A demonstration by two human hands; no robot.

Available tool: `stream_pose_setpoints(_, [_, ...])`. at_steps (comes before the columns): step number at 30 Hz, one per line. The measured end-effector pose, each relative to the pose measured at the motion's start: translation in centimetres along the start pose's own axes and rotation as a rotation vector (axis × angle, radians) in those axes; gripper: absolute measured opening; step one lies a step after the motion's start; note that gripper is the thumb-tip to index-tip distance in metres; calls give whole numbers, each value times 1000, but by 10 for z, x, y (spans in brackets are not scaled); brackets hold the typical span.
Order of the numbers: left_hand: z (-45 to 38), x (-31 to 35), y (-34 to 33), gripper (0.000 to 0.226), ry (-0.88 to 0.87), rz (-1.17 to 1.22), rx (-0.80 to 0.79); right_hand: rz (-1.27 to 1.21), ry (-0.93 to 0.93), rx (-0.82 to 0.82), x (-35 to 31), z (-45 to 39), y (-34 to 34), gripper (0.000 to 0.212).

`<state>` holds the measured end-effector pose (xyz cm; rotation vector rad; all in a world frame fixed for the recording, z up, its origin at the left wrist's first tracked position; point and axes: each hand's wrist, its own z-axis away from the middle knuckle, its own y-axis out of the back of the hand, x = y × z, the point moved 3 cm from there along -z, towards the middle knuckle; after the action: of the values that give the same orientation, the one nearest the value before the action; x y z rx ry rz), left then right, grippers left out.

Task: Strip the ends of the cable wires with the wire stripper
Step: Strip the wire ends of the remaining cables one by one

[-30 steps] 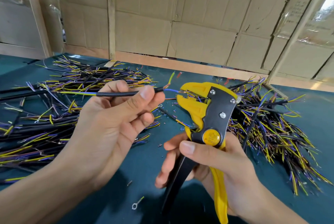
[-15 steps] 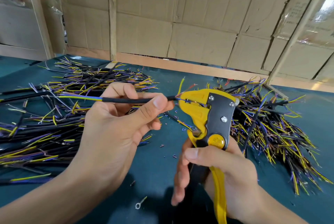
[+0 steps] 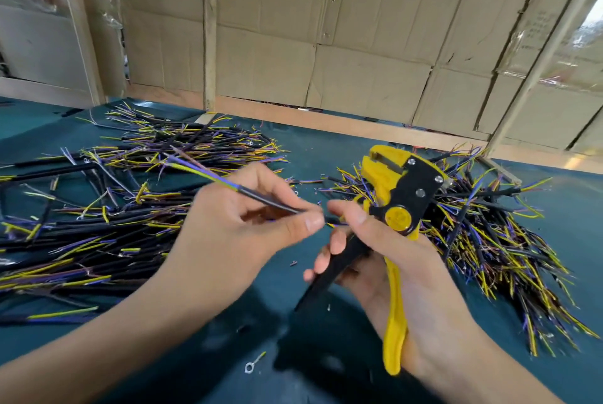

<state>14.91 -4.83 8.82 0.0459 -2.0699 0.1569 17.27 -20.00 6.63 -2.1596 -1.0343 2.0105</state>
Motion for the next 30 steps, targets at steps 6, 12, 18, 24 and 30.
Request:
stream_pose_setpoints(6, [-11, -16, 23, 17, -78, -613, -56, -90, 137, 229, -25, -7, 35, 5])
stream_pose_setpoints(12, [-31, -36, 59, 29, -115, -1379, -386, 297, 307, 478, -80, -3, 83, 23])
stream_pose_setpoints(18, [-26, -43, 47, 37, -67, -1570, -303, 210, 209, 442, -87, 0, 93, 15])
stream_pose_setpoints(24, [-26, -47, 46, 24, 2, -1667, -246, 54, 444, 583, -82, -5, 77, 19])
stream_pose_setpoints(30, [-25, -48, 44, 14, 9, -1775, -244, 123, 412, 433, -53, -1, 54, 22])
